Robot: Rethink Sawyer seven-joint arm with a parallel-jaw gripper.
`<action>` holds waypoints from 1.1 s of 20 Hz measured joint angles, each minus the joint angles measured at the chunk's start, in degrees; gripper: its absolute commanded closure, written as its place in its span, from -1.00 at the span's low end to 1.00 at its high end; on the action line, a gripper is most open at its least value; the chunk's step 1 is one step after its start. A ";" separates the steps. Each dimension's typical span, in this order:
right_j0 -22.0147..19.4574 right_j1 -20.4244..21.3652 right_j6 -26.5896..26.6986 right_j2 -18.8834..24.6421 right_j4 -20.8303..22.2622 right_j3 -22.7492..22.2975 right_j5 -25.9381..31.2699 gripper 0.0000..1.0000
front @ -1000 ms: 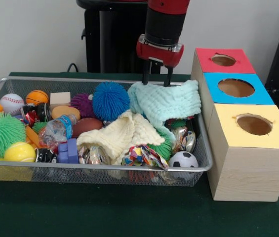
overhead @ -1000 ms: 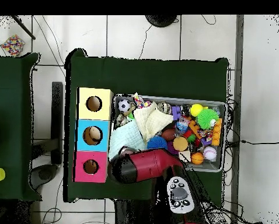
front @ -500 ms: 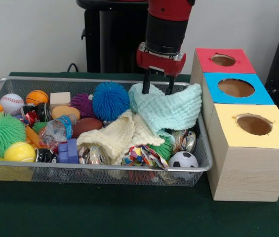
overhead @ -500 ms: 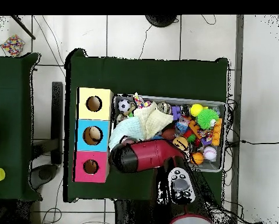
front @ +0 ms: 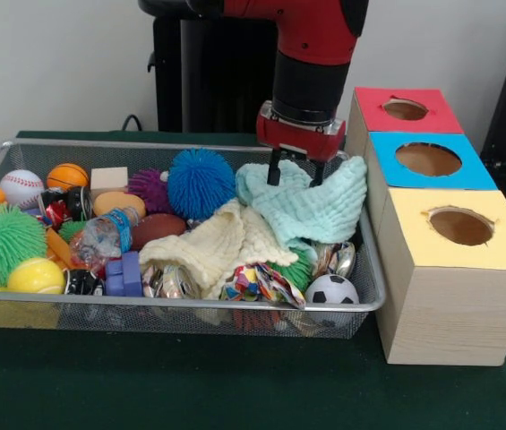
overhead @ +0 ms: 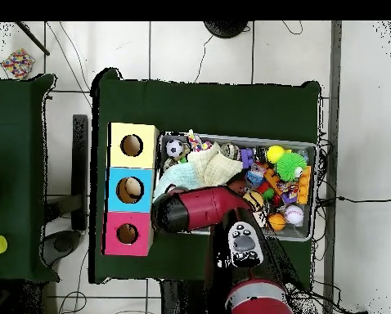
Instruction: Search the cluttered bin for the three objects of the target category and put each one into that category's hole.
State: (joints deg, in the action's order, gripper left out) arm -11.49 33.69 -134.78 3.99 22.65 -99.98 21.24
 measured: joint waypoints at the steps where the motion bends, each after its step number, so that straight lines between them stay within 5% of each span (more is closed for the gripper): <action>1: 0.01 -0.15 0.00 0.00 0.01 0.12 0.00 -1.00; 17: 0.64 -2.25 0.00 -0.25 3.88 3.15 0.00 -1.00; 18: 0.33 -2.25 0.00 -0.17 3.88 3.18 -0.01 1.00; 22: -0.08 -2.26 0.00 -0.07 3.89 3.22 -0.01 1.00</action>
State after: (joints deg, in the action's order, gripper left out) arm -11.58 31.42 -134.78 3.91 26.54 -96.76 21.22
